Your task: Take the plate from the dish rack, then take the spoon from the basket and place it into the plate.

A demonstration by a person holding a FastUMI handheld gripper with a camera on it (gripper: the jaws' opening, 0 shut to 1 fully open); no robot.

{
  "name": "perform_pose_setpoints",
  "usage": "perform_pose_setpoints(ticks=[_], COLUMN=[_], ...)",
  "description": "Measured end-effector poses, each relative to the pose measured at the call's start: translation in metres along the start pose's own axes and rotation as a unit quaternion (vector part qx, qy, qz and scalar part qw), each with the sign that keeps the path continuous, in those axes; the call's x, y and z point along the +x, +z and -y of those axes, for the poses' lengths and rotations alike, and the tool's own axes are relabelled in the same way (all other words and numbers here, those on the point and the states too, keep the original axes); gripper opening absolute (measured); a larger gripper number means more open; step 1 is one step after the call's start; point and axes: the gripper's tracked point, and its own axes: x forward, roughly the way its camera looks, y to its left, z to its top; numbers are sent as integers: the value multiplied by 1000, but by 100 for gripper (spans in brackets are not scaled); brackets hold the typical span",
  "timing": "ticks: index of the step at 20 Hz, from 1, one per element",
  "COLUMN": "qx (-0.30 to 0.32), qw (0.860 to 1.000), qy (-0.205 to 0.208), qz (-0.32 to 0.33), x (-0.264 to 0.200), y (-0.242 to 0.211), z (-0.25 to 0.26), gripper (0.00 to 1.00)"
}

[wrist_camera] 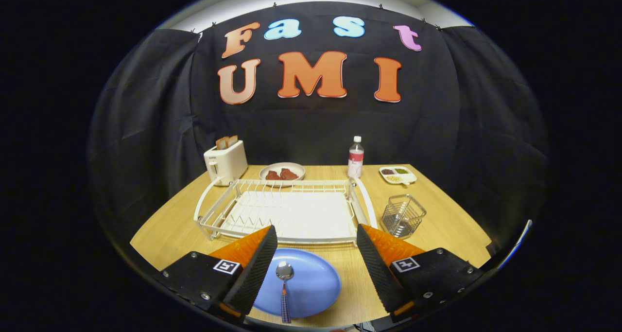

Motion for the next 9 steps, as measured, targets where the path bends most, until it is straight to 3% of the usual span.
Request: perform_pose_setpoints(ticks=[9], qx=[-15], qw=[998], qy=[-14], qz=[53], x=[-19], y=[105], z=[60], gripper=[97])
